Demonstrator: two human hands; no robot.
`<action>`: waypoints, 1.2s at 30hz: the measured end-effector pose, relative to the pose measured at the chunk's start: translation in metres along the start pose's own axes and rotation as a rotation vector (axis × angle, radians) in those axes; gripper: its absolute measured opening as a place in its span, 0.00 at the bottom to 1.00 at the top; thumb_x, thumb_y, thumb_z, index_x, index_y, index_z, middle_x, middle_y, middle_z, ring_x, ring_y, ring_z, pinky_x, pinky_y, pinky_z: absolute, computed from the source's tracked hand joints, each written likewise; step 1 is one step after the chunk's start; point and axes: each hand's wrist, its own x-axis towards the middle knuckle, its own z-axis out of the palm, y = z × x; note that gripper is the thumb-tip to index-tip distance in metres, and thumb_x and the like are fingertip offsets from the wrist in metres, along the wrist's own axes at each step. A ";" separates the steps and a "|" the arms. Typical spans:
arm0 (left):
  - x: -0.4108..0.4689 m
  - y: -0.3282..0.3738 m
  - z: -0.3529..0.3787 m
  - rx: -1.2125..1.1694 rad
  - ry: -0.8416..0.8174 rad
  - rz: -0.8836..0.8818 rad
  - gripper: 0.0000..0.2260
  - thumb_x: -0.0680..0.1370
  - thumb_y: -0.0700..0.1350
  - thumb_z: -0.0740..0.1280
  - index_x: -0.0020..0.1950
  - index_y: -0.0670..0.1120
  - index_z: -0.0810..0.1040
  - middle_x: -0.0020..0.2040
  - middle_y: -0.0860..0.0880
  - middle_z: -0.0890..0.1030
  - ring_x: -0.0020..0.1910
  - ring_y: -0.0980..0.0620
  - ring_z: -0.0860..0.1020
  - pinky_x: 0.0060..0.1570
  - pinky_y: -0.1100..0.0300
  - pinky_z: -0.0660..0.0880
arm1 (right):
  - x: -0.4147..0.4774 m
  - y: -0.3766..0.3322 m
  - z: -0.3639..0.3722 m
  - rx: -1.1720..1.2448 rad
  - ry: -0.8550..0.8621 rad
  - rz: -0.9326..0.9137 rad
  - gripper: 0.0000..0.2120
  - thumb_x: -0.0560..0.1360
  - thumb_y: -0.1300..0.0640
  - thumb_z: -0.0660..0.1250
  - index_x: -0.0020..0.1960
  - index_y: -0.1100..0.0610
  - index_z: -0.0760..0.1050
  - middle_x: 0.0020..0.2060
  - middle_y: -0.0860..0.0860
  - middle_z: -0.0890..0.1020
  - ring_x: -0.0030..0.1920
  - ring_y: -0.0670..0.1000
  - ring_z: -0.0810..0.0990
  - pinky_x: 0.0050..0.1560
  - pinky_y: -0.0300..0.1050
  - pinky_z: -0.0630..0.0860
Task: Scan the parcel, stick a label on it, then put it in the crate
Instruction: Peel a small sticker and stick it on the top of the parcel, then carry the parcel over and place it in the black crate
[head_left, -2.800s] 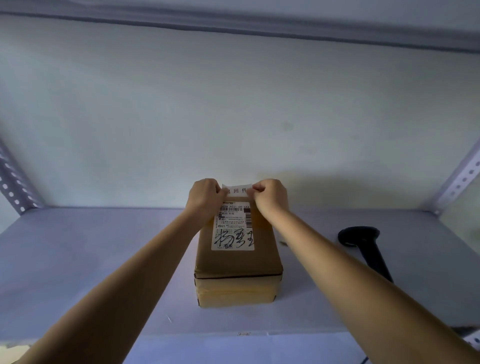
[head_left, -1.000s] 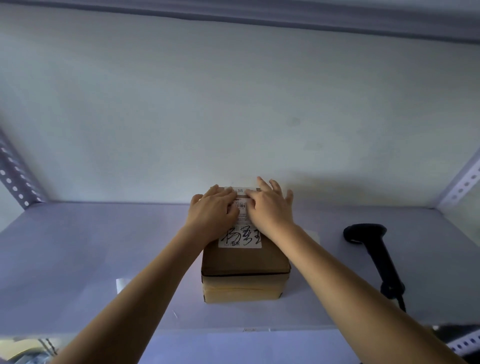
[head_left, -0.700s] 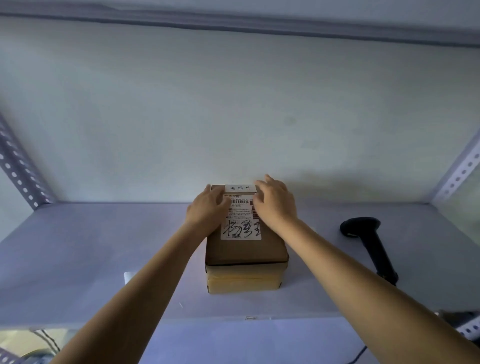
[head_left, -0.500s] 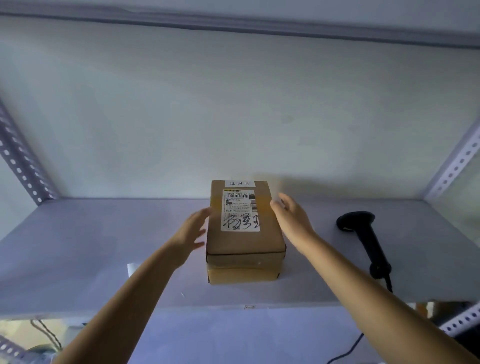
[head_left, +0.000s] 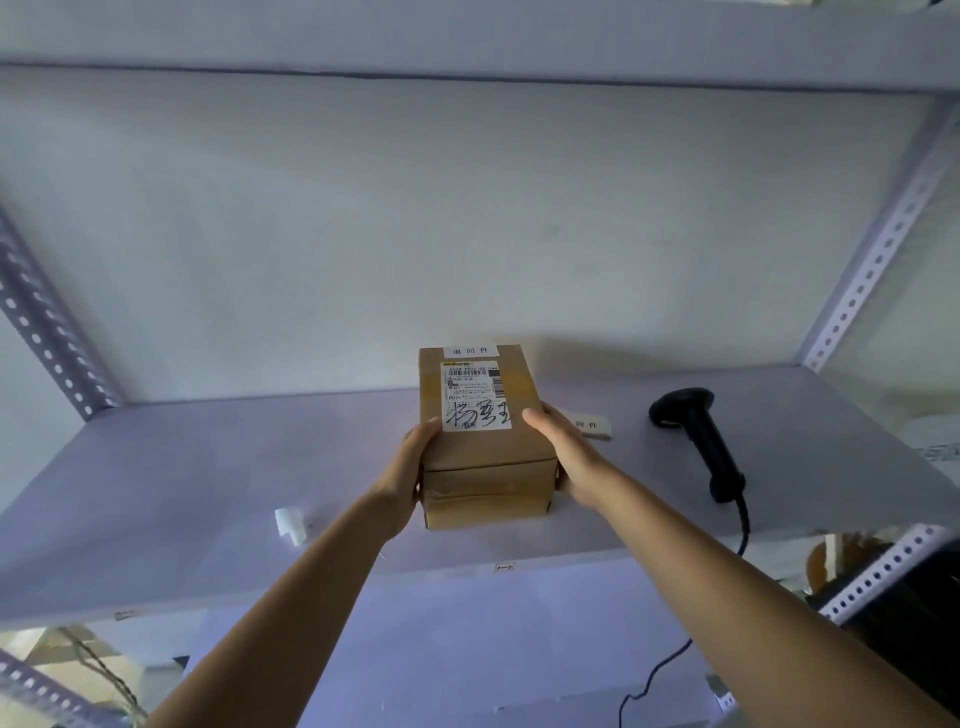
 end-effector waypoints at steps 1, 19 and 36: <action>0.000 0.001 0.001 -0.001 0.004 -0.005 0.22 0.80 0.56 0.57 0.69 0.47 0.72 0.65 0.40 0.78 0.58 0.43 0.77 0.51 0.51 0.71 | 0.000 -0.001 0.000 0.001 0.000 0.003 0.17 0.81 0.53 0.58 0.68 0.54 0.71 0.64 0.55 0.78 0.65 0.56 0.77 0.69 0.58 0.69; -0.016 0.014 0.090 0.033 -0.191 0.253 0.21 0.72 0.56 0.62 0.63 0.52 0.74 0.58 0.49 0.81 0.54 0.50 0.79 0.48 0.57 0.75 | -0.066 -0.024 -0.067 0.037 0.228 -0.252 0.16 0.78 0.56 0.62 0.65 0.48 0.74 0.62 0.51 0.81 0.64 0.53 0.77 0.64 0.53 0.73; -0.126 -0.069 0.402 0.090 -0.694 0.242 0.22 0.72 0.56 0.66 0.66 0.54 0.73 0.62 0.48 0.81 0.61 0.46 0.79 0.61 0.50 0.74 | -0.355 0.003 -0.299 0.045 0.682 -0.377 0.19 0.74 0.52 0.65 0.64 0.43 0.74 0.56 0.47 0.84 0.58 0.50 0.81 0.57 0.48 0.76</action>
